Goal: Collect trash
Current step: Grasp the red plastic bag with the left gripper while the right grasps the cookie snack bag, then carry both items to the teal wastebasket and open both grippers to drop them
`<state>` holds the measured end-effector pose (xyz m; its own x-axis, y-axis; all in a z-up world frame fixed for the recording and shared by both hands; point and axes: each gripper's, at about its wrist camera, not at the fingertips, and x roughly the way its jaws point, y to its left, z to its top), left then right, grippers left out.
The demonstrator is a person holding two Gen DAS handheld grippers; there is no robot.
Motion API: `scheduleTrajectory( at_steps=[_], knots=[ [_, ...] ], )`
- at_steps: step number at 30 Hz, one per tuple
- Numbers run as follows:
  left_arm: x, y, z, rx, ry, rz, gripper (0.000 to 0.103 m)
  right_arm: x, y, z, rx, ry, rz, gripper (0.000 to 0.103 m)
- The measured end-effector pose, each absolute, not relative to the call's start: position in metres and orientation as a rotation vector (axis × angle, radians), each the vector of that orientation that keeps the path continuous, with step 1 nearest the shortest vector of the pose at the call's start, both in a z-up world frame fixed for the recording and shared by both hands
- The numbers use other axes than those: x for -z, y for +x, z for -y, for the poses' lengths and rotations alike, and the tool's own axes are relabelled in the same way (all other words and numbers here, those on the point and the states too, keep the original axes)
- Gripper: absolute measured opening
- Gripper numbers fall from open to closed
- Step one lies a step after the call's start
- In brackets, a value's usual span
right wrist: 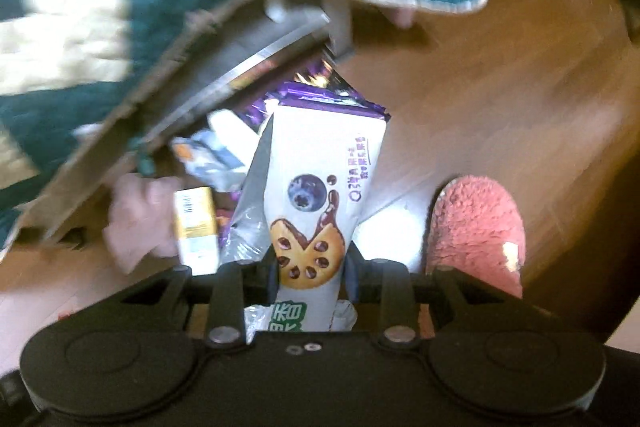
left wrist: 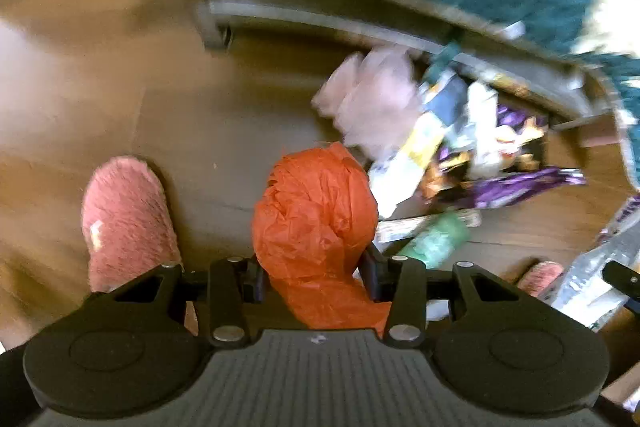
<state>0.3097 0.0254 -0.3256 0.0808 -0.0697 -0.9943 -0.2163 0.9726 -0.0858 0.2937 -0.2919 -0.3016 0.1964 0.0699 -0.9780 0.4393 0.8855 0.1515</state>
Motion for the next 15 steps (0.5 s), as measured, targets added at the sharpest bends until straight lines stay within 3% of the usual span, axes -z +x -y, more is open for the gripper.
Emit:
scheduleTrajectory(
  at_steps=[15],
  knots=[
    [0.077, 0.267, -0.018, 0.079, -0.178, -1.033, 0.043, 0.077, 0.250, 0.262, -0.101, 0.246, -0.989, 0.031]
  ],
)
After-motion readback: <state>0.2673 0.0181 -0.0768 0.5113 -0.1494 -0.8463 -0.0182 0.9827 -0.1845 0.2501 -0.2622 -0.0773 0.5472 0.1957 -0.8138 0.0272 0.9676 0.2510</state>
